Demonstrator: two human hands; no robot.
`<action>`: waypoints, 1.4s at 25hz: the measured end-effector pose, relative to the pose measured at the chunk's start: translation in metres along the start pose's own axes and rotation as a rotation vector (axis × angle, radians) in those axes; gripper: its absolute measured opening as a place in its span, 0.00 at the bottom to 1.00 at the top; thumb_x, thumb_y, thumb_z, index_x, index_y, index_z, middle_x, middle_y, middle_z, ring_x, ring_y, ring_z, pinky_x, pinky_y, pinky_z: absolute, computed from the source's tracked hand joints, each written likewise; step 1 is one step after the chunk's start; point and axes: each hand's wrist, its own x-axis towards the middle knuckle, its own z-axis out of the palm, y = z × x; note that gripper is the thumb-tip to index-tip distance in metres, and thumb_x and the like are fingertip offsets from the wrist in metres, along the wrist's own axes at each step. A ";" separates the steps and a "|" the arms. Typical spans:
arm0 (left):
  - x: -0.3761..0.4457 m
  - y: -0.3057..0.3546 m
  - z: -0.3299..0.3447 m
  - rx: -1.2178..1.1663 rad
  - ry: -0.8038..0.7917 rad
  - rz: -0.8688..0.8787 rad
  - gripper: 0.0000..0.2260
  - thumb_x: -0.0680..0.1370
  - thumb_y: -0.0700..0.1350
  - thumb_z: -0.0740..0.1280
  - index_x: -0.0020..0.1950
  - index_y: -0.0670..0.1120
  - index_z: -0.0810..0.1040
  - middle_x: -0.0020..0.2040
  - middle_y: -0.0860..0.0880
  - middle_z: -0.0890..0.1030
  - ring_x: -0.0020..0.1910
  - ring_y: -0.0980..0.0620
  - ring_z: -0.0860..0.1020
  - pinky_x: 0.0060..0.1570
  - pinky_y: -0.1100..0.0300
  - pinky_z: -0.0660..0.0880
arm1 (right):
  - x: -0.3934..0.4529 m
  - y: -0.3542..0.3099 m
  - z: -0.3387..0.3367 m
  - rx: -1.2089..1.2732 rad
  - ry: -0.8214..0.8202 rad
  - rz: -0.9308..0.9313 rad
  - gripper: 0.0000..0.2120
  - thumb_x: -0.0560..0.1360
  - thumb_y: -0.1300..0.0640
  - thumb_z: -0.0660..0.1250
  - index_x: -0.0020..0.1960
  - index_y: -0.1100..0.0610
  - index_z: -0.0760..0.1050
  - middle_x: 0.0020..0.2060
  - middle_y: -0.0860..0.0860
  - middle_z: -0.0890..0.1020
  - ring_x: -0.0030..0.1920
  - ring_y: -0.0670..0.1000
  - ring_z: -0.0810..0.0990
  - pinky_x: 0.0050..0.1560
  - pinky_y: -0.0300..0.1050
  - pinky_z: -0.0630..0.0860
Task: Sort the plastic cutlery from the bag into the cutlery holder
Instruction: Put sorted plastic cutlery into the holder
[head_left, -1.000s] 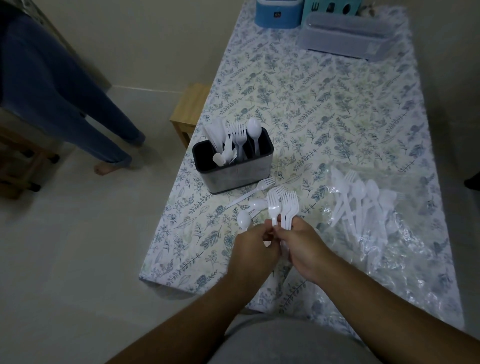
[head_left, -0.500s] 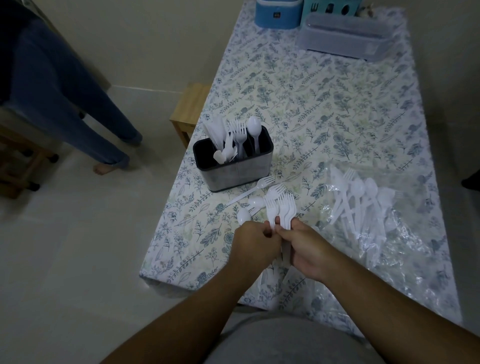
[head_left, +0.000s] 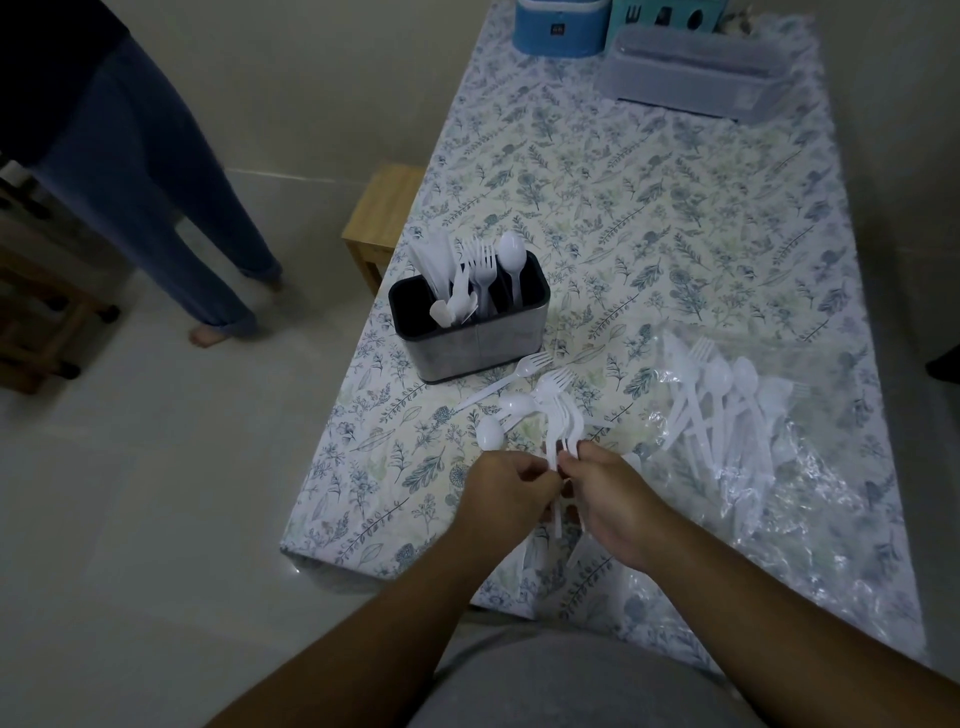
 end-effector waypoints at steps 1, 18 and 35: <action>0.000 0.000 0.000 0.030 -0.003 0.024 0.07 0.73 0.45 0.70 0.45 0.45 0.87 0.37 0.44 0.86 0.37 0.42 0.85 0.40 0.44 0.83 | -0.002 -0.001 0.001 0.027 -0.014 0.003 0.11 0.85 0.60 0.58 0.59 0.62 0.78 0.52 0.61 0.85 0.49 0.55 0.86 0.42 0.49 0.83; 0.038 0.021 -0.023 0.598 -0.047 0.286 0.14 0.78 0.40 0.63 0.61 0.44 0.81 0.57 0.46 0.81 0.52 0.51 0.78 0.53 0.55 0.78 | 0.007 -0.001 -0.014 -0.115 0.029 -0.034 0.08 0.83 0.60 0.65 0.55 0.55 0.82 0.51 0.57 0.87 0.55 0.58 0.85 0.62 0.67 0.78; 0.076 0.001 -0.017 0.724 0.257 0.269 0.11 0.76 0.45 0.68 0.57 0.46 0.82 0.53 0.48 0.81 0.54 0.47 0.76 0.55 0.49 0.75 | 0.022 -0.017 -0.026 -0.128 0.114 -0.146 0.07 0.83 0.61 0.64 0.54 0.54 0.81 0.49 0.54 0.86 0.48 0.53 0.88 0.54 0.55 0.84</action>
